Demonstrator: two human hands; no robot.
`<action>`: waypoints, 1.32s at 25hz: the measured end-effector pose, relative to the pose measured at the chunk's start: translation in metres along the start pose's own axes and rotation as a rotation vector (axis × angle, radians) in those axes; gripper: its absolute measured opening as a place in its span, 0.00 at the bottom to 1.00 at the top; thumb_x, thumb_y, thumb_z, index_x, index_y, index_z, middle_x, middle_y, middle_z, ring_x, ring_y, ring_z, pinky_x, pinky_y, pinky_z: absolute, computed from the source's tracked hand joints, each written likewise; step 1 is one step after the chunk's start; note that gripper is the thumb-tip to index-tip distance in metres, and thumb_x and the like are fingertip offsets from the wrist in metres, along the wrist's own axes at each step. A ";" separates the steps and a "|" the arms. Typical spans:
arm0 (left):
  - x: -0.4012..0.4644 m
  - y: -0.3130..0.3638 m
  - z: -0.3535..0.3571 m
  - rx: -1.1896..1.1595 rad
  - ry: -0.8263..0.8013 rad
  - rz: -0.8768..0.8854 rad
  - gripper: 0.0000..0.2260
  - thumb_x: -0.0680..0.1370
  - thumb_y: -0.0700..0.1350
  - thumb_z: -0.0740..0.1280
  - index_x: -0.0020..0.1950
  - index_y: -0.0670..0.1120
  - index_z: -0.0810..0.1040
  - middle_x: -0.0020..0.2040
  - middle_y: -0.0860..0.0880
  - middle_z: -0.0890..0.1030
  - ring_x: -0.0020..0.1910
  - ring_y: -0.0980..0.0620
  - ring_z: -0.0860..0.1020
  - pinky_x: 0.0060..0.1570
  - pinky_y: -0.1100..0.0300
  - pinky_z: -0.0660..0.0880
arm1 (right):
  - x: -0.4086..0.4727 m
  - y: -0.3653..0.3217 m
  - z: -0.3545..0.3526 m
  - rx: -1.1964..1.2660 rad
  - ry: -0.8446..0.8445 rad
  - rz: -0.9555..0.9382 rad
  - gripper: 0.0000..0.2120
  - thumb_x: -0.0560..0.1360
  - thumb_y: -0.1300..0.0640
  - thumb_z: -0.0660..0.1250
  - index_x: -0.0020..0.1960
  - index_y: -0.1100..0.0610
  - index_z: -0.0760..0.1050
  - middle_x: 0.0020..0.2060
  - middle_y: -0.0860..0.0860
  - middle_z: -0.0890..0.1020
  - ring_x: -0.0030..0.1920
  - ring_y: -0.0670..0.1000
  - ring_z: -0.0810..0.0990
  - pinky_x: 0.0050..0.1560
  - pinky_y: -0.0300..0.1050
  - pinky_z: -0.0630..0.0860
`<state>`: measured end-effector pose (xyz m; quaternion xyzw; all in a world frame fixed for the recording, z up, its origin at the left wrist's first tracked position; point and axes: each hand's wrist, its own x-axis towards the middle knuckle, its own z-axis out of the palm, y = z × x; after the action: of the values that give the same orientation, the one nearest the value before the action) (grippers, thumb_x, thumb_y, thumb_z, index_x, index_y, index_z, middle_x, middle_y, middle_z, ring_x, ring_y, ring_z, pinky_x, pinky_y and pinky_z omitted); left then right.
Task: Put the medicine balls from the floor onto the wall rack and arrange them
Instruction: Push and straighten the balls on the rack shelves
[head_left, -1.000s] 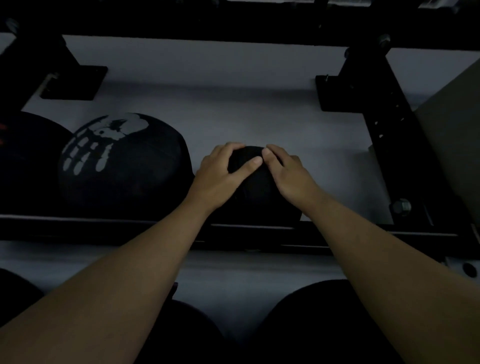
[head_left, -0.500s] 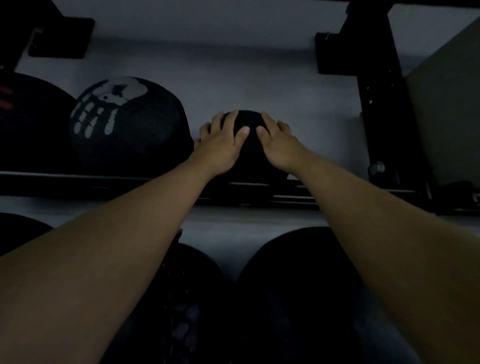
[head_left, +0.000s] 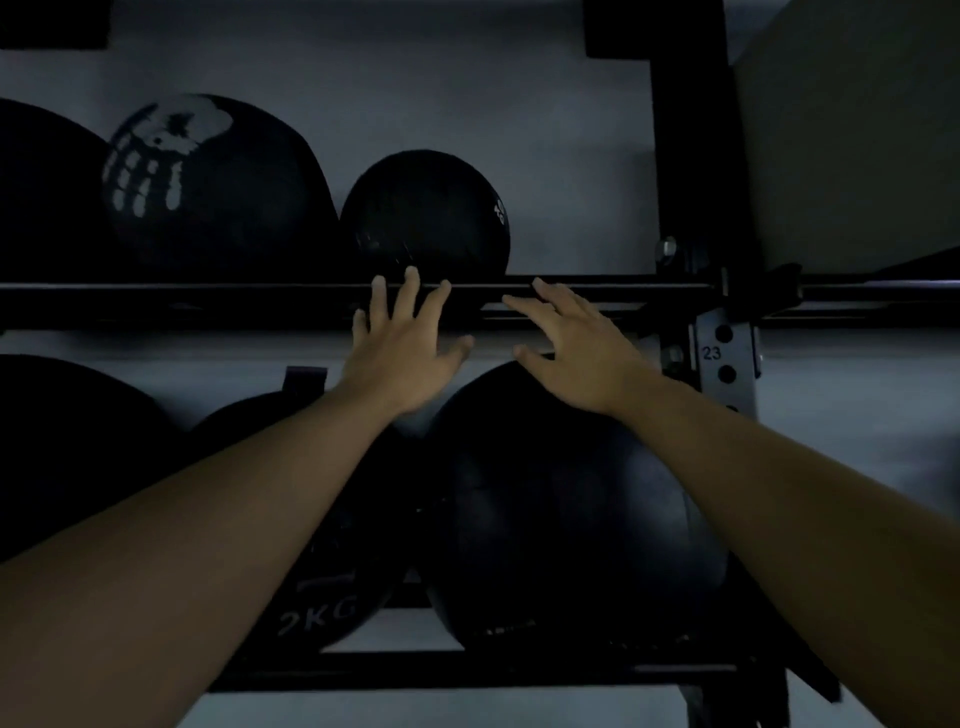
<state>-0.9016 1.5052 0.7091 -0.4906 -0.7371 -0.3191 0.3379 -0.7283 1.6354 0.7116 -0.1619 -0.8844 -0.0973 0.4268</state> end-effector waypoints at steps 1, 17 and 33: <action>-0.009 0.005 0.006 -0.049 -0.032 -0.010 0.33 0.85 0.64 0.57 0.88 0.56 0.52 0.90 0.48 0.40 0.89 0.39 0.41 0.85 0.36 0.46 | -0.011 0.002 0.000 0.000 -0.016 0.039 0.30 0.84 0.43 0.61 0.84 0.42 0.58 0.85 0.53 0.57 0.85 0.56 0.53 0.81 0.58 0.53; -0.115 0.053 0.069 -0.765 -0.087 -0.329 0.40 0.77 0.74 0.63 0.86 0.66 0.53 0.90 0.54 0.50 0.89 0.45 0.45 0.83 0.31 0.42 | -0.110 0.020 0.022 0.255 0.014 0.355 0.28 0.85 0.36 0.50 0.84 0.37 0.52 0.86 0.49 0.52 0.85 0.55 0.47 0.81 0.65 0.43; -0.122 0.056 0.106 -0.952 0.347 -0.462 0.40 0.68 0.75 0.67 0.77 0.59 0.73 0.77 0.54 0.73 0.79 0.49 0.70 0.81 0.39 0.65 | -0.062 0.094 0.022 0.686 0.028 0.431 0.30 0.76 0.26 0.59 0.71 0.40 0.76 0.70 0.46 0.77 0.73 0.54 0.74 0.73 0.52 0.69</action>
<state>-0.8335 1.5455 0.5579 -0.3548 -0.5336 -0.7588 0.1165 -0.6730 1.7167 0.6522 -0.1905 -0.8055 0.2929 0.4786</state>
